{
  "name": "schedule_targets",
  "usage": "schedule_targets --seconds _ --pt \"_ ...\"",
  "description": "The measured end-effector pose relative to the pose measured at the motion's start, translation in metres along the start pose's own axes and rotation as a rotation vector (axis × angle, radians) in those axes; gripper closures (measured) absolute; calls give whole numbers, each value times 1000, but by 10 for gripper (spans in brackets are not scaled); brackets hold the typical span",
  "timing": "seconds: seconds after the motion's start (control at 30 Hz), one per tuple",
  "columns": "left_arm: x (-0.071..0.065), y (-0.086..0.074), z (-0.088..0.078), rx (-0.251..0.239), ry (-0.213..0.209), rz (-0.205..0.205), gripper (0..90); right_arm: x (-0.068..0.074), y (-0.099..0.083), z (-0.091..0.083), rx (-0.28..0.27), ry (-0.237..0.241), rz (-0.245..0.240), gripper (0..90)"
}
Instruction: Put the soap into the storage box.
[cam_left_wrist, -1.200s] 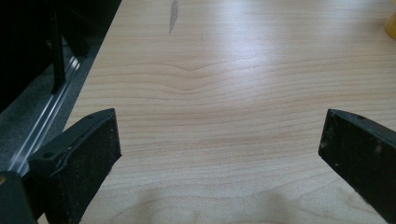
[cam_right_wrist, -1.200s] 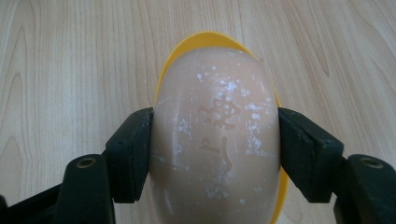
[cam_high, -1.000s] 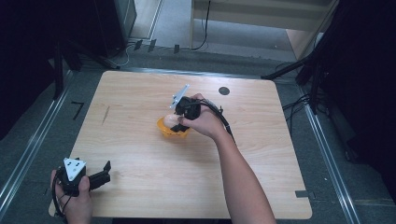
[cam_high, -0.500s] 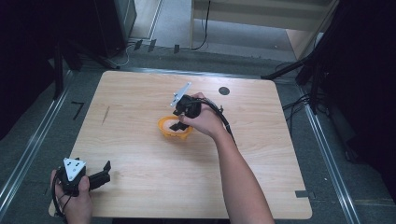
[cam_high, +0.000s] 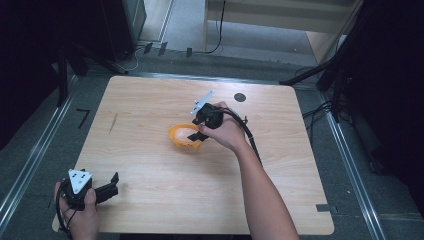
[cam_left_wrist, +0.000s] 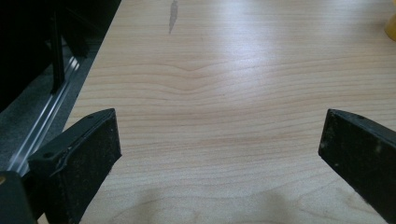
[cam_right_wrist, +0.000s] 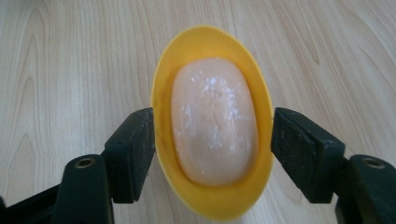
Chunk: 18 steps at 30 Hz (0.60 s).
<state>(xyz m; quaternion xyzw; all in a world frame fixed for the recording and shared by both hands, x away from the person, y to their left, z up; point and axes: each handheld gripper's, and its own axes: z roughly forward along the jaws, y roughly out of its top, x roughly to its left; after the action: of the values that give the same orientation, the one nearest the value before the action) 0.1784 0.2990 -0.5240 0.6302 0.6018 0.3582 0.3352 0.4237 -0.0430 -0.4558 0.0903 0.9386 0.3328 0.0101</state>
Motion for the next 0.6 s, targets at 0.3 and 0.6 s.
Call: schedule_targets --seconds 0.3,0.6 --pt "-1 0 0 -2 4 11 0 8 -28 -20 -34 -44 60 252" --pt "-2 0 1 2 6 18 0 13 -59 -45 -68 -93 150 173"
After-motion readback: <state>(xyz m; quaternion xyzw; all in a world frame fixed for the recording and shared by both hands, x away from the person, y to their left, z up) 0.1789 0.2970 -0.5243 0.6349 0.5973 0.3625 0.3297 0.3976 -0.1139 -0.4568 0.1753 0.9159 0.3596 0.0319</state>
